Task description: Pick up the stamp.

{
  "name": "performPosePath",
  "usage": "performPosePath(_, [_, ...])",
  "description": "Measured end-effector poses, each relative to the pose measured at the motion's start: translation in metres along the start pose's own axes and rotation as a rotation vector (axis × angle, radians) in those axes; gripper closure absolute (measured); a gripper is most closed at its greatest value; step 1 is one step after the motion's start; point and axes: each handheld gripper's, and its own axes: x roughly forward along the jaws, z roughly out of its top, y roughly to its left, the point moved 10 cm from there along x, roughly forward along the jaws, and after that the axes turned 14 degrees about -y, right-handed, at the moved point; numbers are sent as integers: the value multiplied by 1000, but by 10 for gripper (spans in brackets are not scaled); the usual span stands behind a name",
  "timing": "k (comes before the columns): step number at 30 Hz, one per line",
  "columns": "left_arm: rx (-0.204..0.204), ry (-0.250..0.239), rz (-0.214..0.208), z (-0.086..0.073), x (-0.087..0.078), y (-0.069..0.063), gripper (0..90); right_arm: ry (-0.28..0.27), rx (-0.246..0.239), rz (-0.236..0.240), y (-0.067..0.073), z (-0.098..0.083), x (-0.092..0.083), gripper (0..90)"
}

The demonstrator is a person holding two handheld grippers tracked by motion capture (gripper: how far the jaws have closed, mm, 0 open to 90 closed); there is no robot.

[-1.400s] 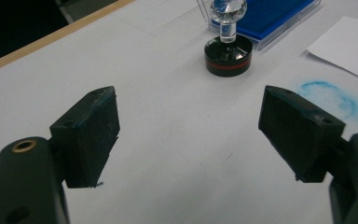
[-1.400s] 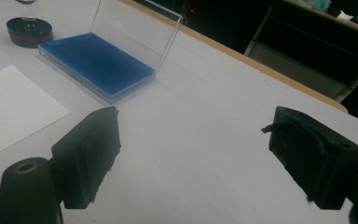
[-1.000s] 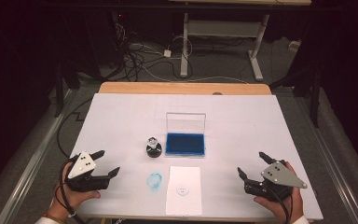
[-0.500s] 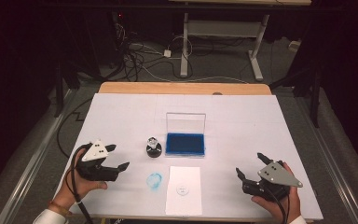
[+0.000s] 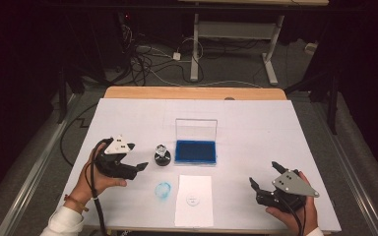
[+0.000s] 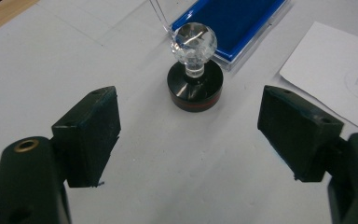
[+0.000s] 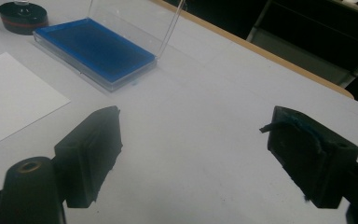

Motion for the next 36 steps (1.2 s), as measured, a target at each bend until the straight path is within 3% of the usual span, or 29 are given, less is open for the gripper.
performPosePath(15, [30,81,-46,11,41,-3,223,20,-9,14,3,-4,2,178])
performPosePath(30, [-9,96,-49,11,69,7,261,28,-7,21,3,-6,3,181])
performPosePath(36, [-17,83,-68,11,74,7,329,28,-10,30,4,-6,3,182])
